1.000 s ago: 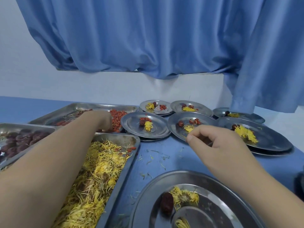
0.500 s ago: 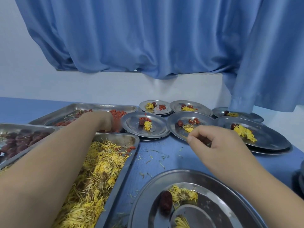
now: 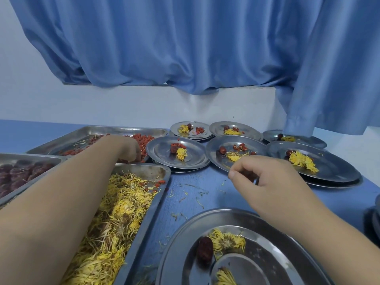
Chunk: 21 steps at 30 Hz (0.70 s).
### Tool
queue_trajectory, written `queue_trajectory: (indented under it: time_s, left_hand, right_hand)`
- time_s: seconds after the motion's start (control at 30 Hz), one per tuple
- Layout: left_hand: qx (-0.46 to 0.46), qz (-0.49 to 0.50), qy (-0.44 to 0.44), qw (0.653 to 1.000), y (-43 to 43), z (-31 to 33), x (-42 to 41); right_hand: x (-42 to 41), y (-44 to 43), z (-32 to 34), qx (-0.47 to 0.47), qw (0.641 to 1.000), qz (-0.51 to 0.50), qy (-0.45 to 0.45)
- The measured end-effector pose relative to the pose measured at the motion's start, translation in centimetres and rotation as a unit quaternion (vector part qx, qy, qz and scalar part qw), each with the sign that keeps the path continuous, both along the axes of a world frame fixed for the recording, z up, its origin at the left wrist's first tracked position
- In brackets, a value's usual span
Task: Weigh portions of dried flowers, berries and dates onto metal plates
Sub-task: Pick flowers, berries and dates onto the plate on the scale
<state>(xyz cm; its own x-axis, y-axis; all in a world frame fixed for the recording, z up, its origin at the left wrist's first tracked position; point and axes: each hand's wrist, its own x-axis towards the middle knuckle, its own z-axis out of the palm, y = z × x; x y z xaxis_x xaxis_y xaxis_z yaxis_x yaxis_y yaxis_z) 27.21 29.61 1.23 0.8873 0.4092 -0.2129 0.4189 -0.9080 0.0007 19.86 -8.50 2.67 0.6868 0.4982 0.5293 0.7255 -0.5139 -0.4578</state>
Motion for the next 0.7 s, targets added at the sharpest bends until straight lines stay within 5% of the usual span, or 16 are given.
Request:
queue_trajectory:
  time_s: [0.7]
  left_hand:
    - [-0.083, 0.004, -0.199, 0.977, 0.3, 2.6, -2.0]
  right_hand:
    - [-0.4, 0.2, 0.4, -0.033, 0.999, 0.008, -0.029]
